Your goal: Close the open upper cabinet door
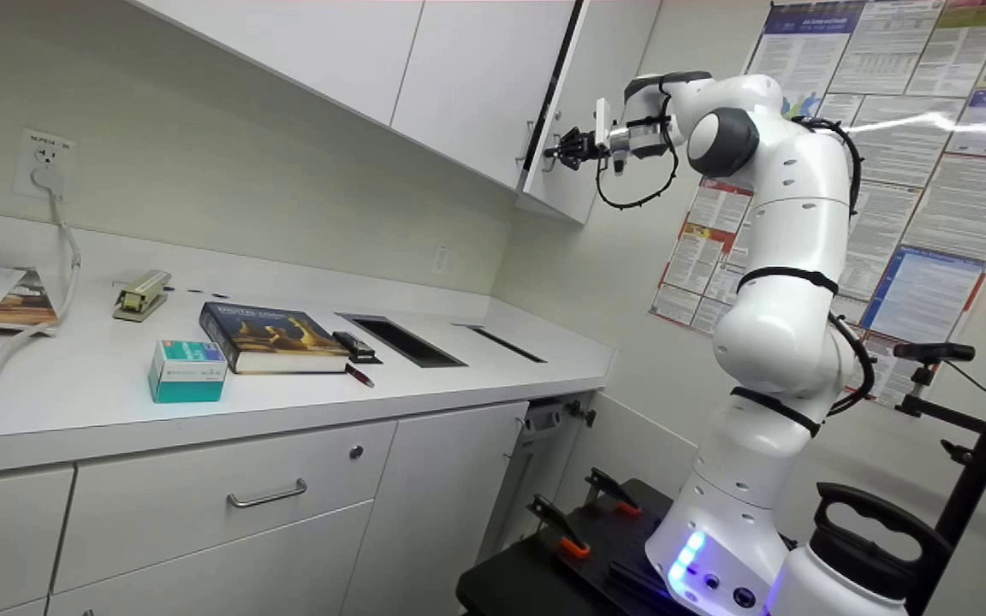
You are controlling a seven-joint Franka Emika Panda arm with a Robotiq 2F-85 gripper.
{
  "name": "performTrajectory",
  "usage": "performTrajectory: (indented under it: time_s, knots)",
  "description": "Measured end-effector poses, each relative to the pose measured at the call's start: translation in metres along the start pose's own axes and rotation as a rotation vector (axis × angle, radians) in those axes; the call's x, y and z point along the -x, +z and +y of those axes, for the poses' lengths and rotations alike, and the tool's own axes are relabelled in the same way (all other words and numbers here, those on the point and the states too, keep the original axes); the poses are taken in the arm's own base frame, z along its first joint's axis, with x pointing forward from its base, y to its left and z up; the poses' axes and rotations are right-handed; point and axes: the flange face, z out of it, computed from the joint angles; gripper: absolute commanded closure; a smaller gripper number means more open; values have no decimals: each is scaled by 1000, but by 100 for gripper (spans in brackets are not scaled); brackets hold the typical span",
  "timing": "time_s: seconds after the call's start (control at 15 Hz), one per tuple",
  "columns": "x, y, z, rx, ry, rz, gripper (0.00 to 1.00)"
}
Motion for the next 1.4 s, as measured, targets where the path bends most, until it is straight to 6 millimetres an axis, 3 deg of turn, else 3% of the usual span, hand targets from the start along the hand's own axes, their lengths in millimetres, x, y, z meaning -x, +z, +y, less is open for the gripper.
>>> performTrajectory:
  time_s: [0.13, 0.27, 0.47, 0.67, 0.8, 1.07, 1.4]
  knots:
    - [3, 8, -1, -11, -31, 11, 100]
    - [3, 0, -6, 34, -70, 33, 100]
    - [9, -39, -12, 214, -82, 22, 100]
    - [28, -84, -10, 375, -72, -66, 100]
    - [40, -99, -2, 476, -66, -145, 100]
    - [44, -86, 28, 699, -56, -200, 100]
    - [36, -32, 56, 881, -61, -57, 100]
